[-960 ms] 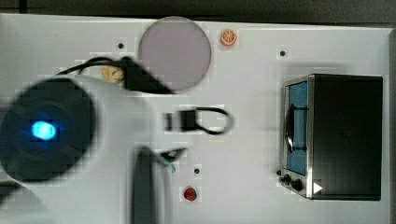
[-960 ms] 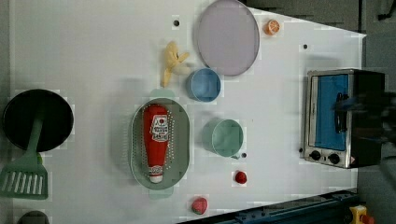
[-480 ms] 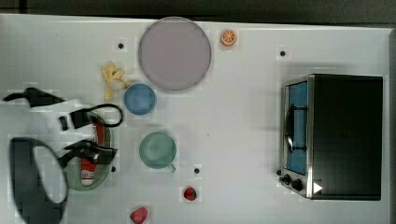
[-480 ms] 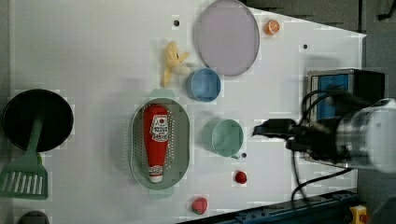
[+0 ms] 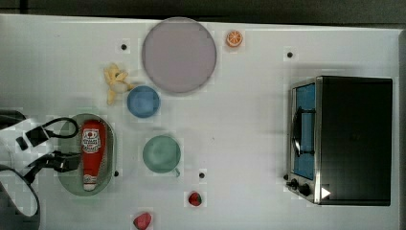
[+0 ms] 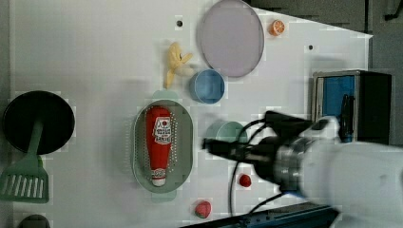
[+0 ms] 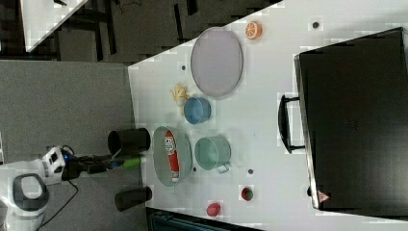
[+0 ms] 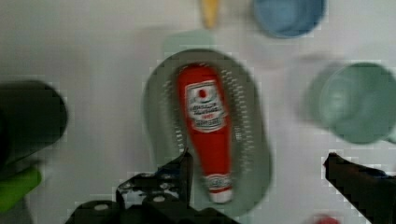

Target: Pick ketchup from strainer and place it on the table

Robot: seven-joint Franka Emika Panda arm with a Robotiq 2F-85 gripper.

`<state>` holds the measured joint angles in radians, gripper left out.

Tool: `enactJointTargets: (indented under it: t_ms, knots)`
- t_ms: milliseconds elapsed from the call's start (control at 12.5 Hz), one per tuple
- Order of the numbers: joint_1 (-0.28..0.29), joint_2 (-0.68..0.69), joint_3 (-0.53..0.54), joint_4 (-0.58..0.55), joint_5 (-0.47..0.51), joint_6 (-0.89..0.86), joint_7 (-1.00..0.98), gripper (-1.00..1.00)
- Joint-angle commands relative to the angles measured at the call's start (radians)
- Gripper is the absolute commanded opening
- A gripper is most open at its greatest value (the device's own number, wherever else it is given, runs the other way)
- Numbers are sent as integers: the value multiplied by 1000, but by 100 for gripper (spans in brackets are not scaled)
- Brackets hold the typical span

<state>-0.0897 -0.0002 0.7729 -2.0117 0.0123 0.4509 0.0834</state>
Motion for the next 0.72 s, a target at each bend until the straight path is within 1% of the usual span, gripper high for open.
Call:
enactJointTargets:
  t_ms: [80,240,400,560,720]
  knots:
    - [-7,56,40,-125,-15,148,45,100]
    - [-6,108,50,-190,-65,280,45,100]
    - [-6,175,47,-229,-151,393,46,100]
    - [-6,253,39,-236,-217,473,59,100]
    - [-6,333,27,-235,-262,520,93,100]
